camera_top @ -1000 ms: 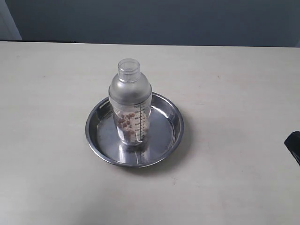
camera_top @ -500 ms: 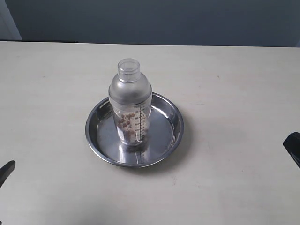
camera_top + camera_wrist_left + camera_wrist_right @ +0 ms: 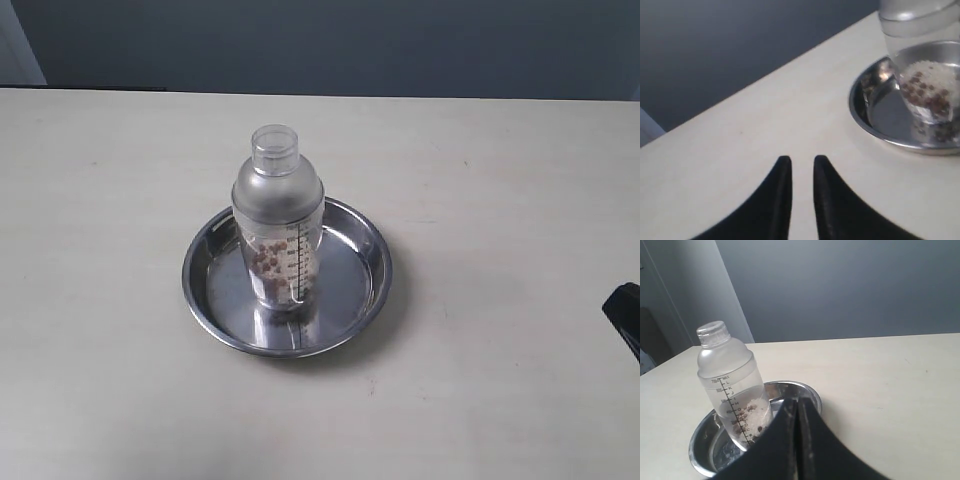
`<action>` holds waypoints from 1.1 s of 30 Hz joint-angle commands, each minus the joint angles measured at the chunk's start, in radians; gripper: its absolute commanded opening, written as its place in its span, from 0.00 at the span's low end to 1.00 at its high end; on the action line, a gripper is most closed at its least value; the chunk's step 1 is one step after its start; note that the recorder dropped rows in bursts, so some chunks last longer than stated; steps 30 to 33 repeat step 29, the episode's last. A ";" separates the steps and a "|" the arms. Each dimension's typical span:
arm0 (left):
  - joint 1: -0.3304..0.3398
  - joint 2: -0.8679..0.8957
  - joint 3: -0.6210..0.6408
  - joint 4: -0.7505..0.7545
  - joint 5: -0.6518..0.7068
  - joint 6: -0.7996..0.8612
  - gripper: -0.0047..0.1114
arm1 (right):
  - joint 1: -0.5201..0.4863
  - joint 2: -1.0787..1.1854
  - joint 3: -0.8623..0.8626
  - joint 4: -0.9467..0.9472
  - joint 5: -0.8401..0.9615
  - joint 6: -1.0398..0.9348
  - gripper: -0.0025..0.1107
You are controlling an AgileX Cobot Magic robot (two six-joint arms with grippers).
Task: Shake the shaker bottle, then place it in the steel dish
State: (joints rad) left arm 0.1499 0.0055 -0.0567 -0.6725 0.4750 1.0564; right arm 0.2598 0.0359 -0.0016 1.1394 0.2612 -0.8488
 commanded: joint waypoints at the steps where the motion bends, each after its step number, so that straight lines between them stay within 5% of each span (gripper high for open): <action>1: 0.007 -0.006 0.023 0.025 -0.181 -0.050 0.08 | -0.001 -0.004 0.002 0.003 -0.003 -0.004 0.01; 7: 0.007 -0.006 0.057 0.372 -0.294 -0.766 0.04 | -0.001 -0.004 0.002 0.003 -0.003 -0.004 0.01; 10: 0.007 -0.006 0.057 0.506 -0.318 -0.941 0.04 | -0.001 -0.004 0.002 0.003 -0.005 -0.004 0.01; 17: 0.007 -0.006 0.057 0.684 -0.259 -1.079 0.04 | -0.001 -0.004 0.002 0.003 -0.005 -0.004 0.01; 33: 0.007 -0.006 0.057 0.686 -0.251 -1.158 0.04 | -0.001 -0.004 0.002 0.003 -0.003 -0.004 0.01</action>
